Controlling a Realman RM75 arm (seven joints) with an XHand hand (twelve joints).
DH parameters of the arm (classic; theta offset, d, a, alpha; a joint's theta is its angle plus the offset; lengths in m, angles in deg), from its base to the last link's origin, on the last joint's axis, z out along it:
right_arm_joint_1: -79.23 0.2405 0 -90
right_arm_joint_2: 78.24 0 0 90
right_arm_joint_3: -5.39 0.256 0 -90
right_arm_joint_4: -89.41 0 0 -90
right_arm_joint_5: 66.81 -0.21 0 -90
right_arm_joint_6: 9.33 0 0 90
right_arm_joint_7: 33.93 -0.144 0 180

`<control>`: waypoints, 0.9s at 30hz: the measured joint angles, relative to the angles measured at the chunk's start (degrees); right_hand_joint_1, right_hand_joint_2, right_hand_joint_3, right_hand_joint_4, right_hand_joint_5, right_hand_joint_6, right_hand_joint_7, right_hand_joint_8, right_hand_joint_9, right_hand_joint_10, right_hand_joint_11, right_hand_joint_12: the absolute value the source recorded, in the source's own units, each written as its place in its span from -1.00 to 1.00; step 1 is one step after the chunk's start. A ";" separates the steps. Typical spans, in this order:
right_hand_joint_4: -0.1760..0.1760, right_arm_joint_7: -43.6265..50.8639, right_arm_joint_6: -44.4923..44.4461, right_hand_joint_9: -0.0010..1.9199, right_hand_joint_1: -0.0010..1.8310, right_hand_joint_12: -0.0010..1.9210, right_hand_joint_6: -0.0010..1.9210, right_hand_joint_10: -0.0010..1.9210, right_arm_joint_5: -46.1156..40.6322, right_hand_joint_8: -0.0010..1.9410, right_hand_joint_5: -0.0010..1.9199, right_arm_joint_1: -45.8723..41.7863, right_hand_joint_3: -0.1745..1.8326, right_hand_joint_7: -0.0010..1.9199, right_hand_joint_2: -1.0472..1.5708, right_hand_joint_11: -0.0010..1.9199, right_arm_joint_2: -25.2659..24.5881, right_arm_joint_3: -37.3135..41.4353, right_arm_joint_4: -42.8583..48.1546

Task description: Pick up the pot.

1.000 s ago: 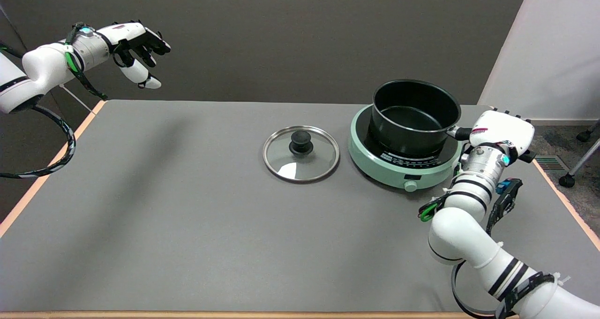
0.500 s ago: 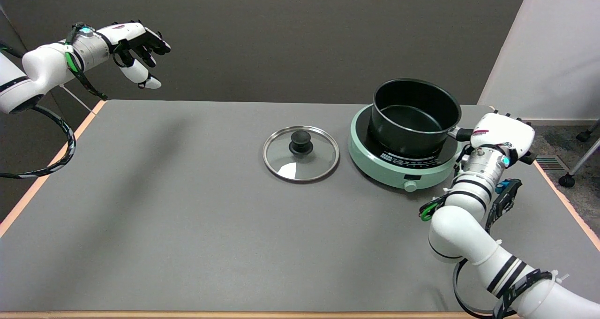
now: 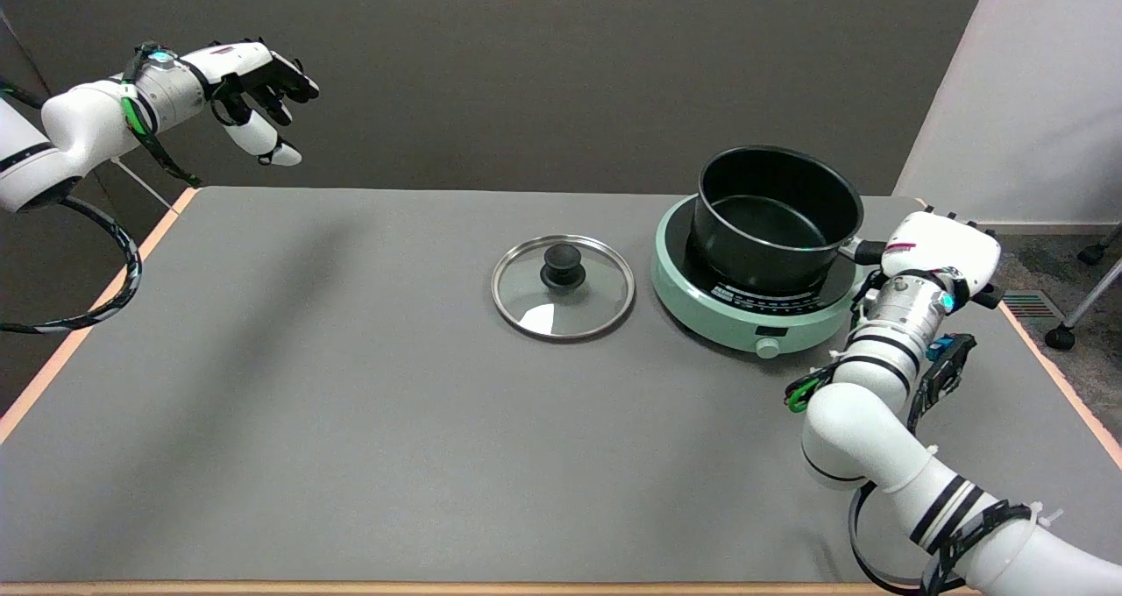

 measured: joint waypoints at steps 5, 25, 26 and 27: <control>-0.65 -0.30 0.01 0.53 0.25 0.53 0.53 0.53 0.01 0.51 0.53 0.17 0.66 0.53 0.15 0.53 0.16 -0.06 -0.01; -0.38 -0.45 0.06 0.89 0.28 0.89 0.89 0.89 -0.17 0.87 0.89 0.62 0.34 0.89 0.35 0.89 0.45 -0.22 0.47; -0.38 -0.45 0.06 0.89 0.27 0.89 0.89 0.89 -0.18 0.87 0.89 0.66 0.36 0.89 0.39 0.89 0.46 -0.22 0.47; -0.39 -0.46 0.06 0.89 0.27 0.89 0.89 0.89 -0.19 0.87 0.89 0.68 0.37 0.89 0.41 0.89 0.48 -0.22 0.47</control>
